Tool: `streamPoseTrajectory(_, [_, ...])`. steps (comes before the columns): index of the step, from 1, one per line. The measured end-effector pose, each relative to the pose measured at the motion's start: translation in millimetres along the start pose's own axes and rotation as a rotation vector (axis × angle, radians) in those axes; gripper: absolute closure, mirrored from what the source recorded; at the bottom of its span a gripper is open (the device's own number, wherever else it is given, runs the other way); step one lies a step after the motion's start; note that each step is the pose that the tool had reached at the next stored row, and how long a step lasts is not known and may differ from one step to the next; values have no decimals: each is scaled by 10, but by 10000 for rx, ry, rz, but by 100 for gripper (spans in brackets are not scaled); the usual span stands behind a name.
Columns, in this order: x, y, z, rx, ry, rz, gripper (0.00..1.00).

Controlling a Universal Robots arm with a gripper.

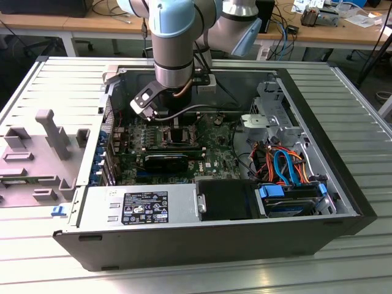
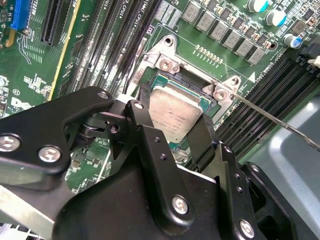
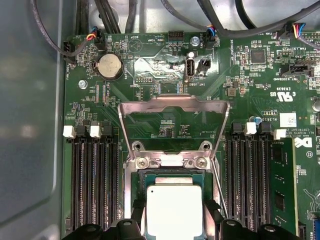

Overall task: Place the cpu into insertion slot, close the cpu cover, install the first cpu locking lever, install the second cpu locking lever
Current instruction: 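Place the cpu into insertion slot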

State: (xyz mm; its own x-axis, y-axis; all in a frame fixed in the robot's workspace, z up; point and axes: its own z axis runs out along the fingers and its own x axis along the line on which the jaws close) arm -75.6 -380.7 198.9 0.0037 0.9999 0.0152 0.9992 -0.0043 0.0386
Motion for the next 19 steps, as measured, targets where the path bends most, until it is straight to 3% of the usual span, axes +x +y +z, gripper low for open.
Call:
streamPoseTrajectory(16, [2,0,14,-3,10,2,46])
streamPoseTrajectory(18, [2,1,15,-5,9,1,45])
streamPoseTrajectory(19, [2,1,14,-2,5,1,38])
